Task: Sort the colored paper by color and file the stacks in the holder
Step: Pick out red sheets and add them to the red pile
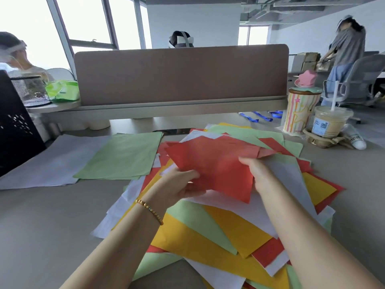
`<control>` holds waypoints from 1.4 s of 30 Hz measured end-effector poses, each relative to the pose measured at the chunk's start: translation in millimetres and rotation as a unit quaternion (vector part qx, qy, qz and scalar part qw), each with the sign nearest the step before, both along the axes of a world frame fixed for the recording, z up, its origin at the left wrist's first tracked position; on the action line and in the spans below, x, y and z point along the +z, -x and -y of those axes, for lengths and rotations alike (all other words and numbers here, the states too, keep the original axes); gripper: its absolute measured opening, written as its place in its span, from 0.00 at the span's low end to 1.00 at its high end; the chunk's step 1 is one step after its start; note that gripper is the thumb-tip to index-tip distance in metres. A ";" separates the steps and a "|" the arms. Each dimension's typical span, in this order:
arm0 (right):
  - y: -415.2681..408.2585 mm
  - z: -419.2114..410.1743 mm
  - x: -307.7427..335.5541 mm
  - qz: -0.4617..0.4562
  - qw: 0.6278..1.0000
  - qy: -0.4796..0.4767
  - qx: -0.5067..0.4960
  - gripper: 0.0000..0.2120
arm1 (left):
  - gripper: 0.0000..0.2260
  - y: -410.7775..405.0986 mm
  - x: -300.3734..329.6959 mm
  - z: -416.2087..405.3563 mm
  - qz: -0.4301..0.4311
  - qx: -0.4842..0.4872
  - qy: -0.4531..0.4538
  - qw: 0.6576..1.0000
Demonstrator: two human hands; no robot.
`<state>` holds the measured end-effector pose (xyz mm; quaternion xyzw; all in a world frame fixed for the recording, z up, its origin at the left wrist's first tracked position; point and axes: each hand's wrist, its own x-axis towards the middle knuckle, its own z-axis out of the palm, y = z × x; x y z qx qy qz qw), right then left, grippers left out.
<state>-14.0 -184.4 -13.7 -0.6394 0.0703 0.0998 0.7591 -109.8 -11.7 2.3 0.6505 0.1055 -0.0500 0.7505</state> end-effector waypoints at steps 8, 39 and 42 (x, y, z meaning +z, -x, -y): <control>-10.2 19.9 -1.5 0.009 0.999 0.015 0.049 0.09 | 0.33 -2.4 0.1 -64.4 0.004 0.087 0.169 0.982; 52.1 -34.3 95.2 0.386 0.917 0.036 -0.089 0.15 | 0.13 15.8 104.5 -29.1 0.303 0.293 -0.126 0.898; 54.4 -33.3 92.2 0.390 0.916 0.063 -0.071 0.27 | 0.08 20.0 94.2 -24.8 0.304 0.282 -0.098 0.905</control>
